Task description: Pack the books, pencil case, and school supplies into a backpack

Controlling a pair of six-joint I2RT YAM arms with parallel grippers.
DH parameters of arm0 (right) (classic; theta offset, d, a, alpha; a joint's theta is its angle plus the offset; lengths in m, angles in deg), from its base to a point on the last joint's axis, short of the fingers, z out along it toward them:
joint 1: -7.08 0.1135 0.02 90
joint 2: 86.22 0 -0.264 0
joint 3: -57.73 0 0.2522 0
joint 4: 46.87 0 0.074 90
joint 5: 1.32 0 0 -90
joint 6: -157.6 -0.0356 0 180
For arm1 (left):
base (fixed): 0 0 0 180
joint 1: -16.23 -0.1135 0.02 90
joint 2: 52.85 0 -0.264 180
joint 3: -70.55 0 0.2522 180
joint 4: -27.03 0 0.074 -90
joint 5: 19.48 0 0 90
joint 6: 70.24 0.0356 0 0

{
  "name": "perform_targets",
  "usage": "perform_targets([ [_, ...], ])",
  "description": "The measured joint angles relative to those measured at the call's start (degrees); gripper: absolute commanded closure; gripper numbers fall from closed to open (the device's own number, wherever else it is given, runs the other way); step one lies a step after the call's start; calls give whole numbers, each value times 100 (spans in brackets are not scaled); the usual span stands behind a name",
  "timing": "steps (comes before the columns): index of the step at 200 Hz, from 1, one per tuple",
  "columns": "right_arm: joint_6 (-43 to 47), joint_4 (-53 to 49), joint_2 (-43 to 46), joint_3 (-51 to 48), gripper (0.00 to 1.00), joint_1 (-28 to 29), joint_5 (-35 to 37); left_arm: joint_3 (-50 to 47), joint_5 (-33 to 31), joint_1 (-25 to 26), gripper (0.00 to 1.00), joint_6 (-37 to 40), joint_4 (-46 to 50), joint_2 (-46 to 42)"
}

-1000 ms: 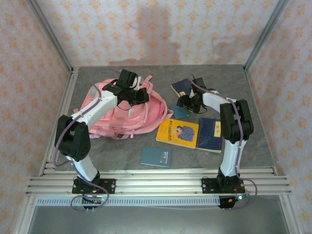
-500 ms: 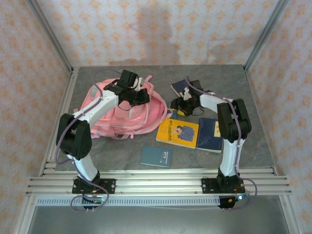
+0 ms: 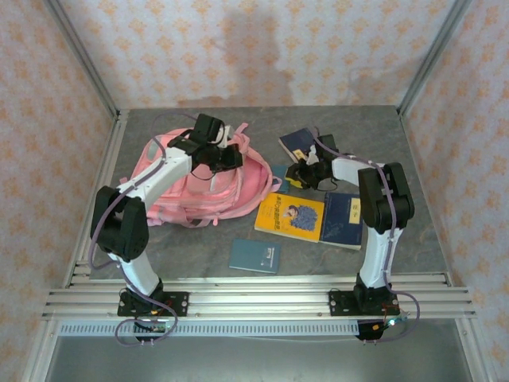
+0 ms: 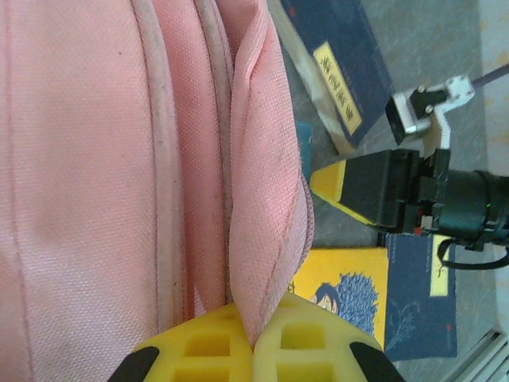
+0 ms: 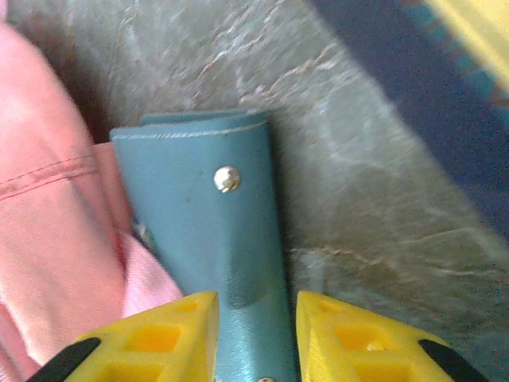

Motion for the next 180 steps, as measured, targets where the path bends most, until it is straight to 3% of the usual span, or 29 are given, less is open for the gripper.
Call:
perform_targets([
  [50, 166, -457, -92, 671, 54, 20, 498, -175, -2, -450, 100, -269, -363, -343],
  [125, 433, -868, -675, 1270, 51, 396, 479, -175, 66, -501, 100, -350, -415, -70],
  [180, -400, 291, -535, 608, 45, 378, -247, -155, 52, -472, 100, -354, -369, 247],
])
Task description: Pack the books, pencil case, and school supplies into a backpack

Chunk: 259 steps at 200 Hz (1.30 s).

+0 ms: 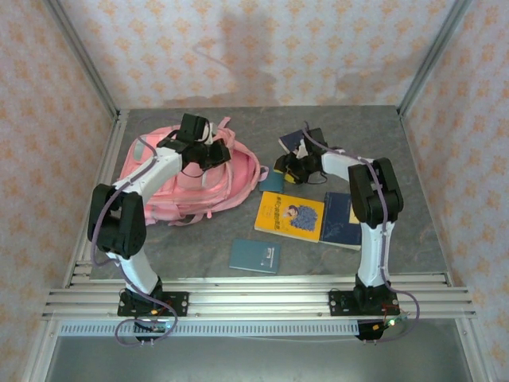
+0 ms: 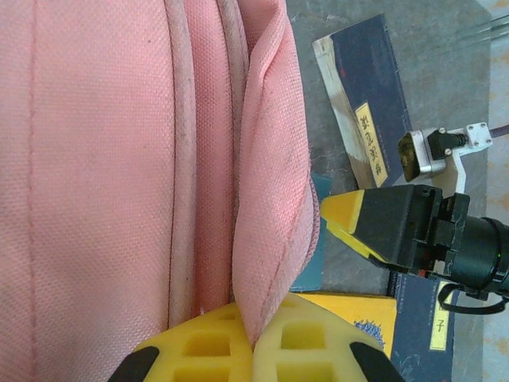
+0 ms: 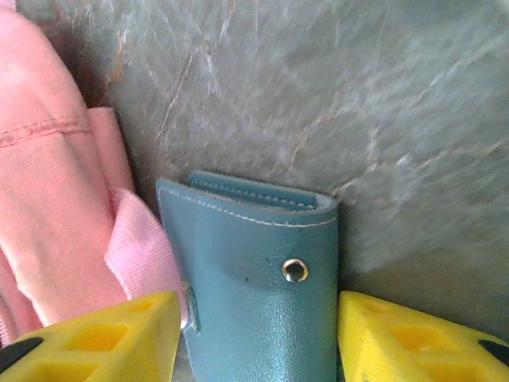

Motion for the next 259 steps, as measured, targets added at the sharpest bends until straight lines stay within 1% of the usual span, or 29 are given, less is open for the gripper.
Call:
perform_targets([
  [39, -1226, 1626, 173, -839, 45, -61, -654, 44, -81, 66, 100, 94, 118, 20],
  [58, -1596, 2068, 173, -964, 45, -105, -885, 129, -164, 90, 100, 175, 223, 26],
  [100, -1644, 2229, 173, -968, 44, -90, -1067, 306, -297, 164, 100, 299, 452, 208],
  [123, -1270, 1733, 173, -861, 46, -57, -894, 332, -339, 227, 100, 345, 533, 310],
  [133, -1143, 1499, 170, -785, 49, -28, -780, 343, -358, 236, 100, 365, 568, 343],
  [147, -1025, 1342, 170, -710, 56, 20, -647, 350, -358, 240, 100, 380, 599, 378],
  [169, -942, 1261, 136, -654, 63, 118, -474, 358, -356, 243, 100, 378, 616, 422],
  [195, -868, 1178, -11, -562, 74, 278, -240, 365, -356, 240, 100, 378, 645, 459],
  [210, -798, 1115, -24, -522, 82, 313, -116, 365, -356, 240, 100, 378, 684, 468],
  [225, -723, 1073, -28, -516, 94, 350, -2, 365, -356, 240, 100, 378, 688, 468],
  [232, -699, 1062, -28, -516, 98, 358, 42, 365, -356, 240, 100, 378, 688, 468],
  [238, -634, 1049, -28, -516, 100, 361, 79, 365, -356, 240, 100, 378, 691, 468],
  [259, -481, 962, 22, -514, 100, 393, 254, 365, -354, 234, 100, 376, 688, 466],
])
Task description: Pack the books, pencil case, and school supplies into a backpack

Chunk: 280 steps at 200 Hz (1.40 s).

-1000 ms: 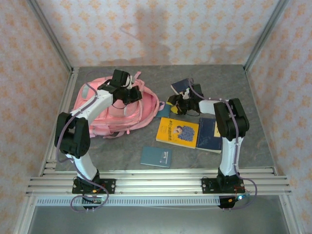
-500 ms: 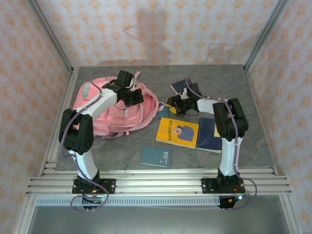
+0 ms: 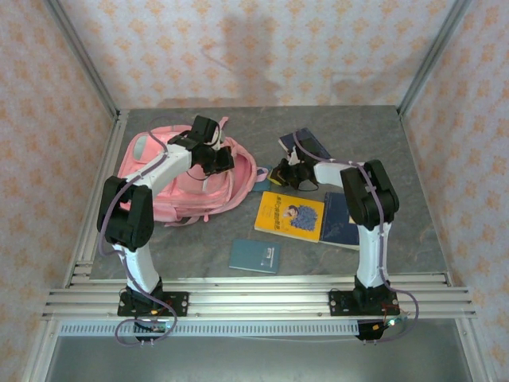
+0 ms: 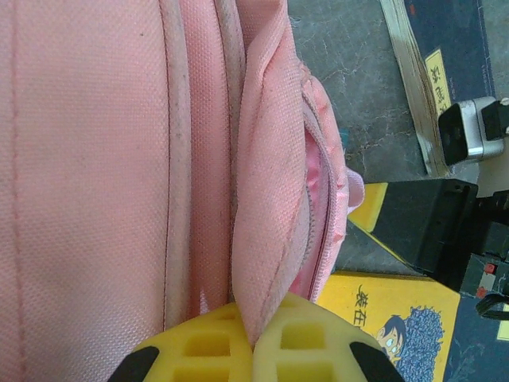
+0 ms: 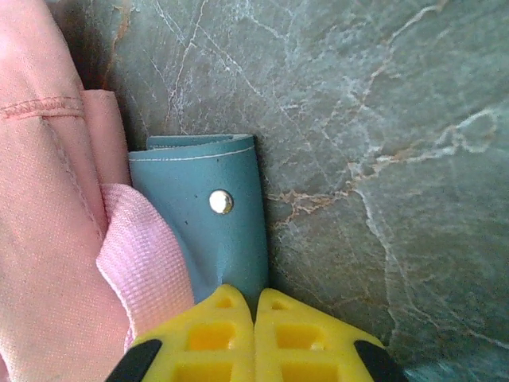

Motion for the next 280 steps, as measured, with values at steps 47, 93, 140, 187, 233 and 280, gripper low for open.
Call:
perform_targets([
  [47, 321, -520, 341, -4, 100, 22, 501, -4, -7, -260, 100, -4, 11, -417],
  [93, 474, -837, 702, -76, 100, -205, 551, -4, -214, -575, 100, -2, 2, -903],
  [140, 492, -1049, 1309, -168, 100, -229, 551, -17, -170, -564, 100, -20, 4, -774],
  [187, 577, -1309, 2120, -173, 100, -229, 608, -17, -109, -562, 100, -17, 4, -761],
  [233, 498, -1394, 2750, -192, 100, -166, 549, -17, -114, -529, 100, 2, 120, -1003],
  [280, 234, -1342, 2874, -9, 100, 474, 540, 96, -439, -498, 100, 98, 800, -2138],
])
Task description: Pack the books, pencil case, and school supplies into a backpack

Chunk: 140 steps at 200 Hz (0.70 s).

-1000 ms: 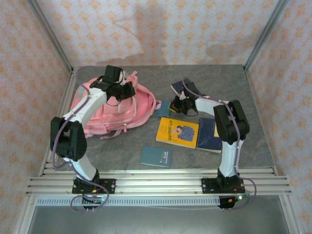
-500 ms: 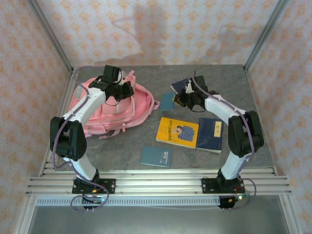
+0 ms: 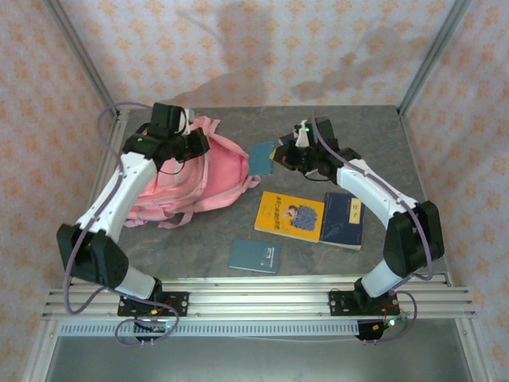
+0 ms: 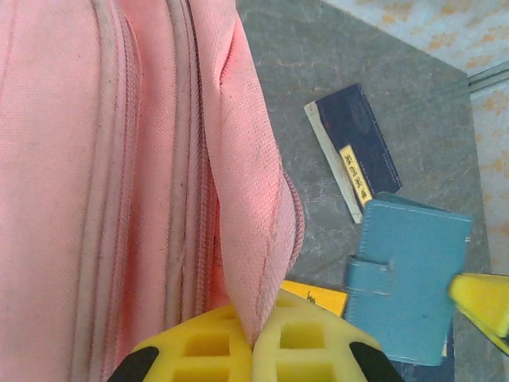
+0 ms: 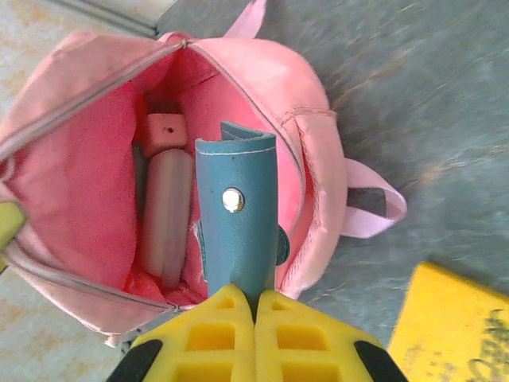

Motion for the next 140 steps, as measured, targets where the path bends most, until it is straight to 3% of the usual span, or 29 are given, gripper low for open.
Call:
perform_targets([
  [41, -409, 363, -490, 549, 100, 710, 11, 125, -389, 2, 100, 411, 671, -662],
  [80, -931, 885, -1145, 861, 100, 1325, 105, 125, -398, 11, 100, 584, 874, -737],
  [140, -1716, 1355, -1934, 1268, 100, 1720, 667, 400, -387, 11, 100, 664, 1132, -734],
])
